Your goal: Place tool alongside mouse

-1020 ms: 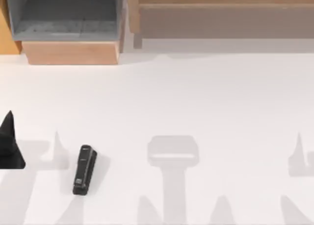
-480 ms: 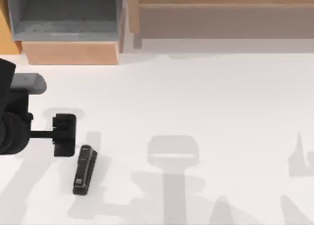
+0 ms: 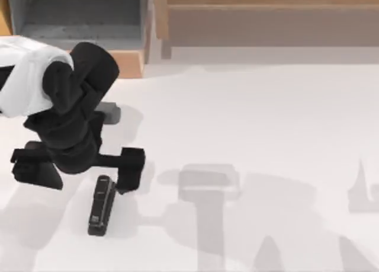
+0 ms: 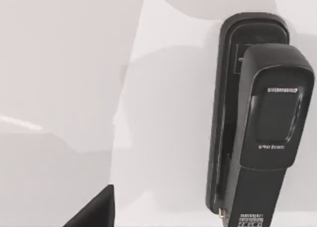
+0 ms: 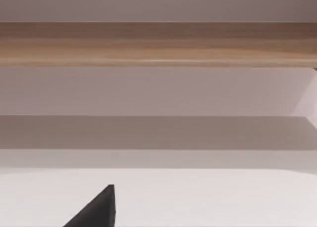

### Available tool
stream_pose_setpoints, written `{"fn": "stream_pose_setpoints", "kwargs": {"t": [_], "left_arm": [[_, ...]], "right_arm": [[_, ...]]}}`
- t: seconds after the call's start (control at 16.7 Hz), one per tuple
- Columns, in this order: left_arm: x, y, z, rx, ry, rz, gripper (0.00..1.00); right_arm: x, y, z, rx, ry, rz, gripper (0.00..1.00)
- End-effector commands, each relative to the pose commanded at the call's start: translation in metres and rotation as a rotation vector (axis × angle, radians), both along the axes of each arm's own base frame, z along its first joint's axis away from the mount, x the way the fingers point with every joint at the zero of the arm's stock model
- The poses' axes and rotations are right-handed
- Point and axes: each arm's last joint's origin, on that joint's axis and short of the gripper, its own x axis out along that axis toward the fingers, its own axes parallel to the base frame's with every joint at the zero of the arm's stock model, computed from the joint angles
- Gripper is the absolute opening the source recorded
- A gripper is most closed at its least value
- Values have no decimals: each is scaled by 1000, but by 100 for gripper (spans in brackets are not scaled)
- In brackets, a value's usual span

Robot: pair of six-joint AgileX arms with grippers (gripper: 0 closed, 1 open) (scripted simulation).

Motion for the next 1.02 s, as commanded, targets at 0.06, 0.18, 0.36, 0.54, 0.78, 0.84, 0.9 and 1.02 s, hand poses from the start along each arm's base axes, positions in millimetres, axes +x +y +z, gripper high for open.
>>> {"fn": "stream_pose_setpoints", "kwargs": {"t": [0.06, 0.18, 0.36, 0.54, 0.78, 0.84, 0.9, 1.02], "left_arm": [[3, -4, -2, 11, 20, -3, 100], [6, -9, -5, 23, 40, -5, 100], [7, -9, -5, 23, 41, -5, 100], [6, -8, -11, 24, 44, -5, 100], [8, -9, -41, 19, 32, -5, 100], [7, -9, -48, 20, 35, -5, 100], [7, -9, -54, 22, 39, -5, 100], [7, -9, -55, 23, 41, -5, 100]], "right_arm": [[0, 0, 0, 0, 0, 0, 100], [0, 0, 0, 0, 0, 0, 100], [0, 0, 0, 0, 0, 0, 100], [0, 0, 0, 0, 0, 0, 100], [0, 0, 0, 0, 0, 0, 100], [0, 0, 0, 0, 0, 0, 100], [0, 0, 0, 0, 0, 0, 100], [0, 0, 0, 0, 0, 0, 100]]}}
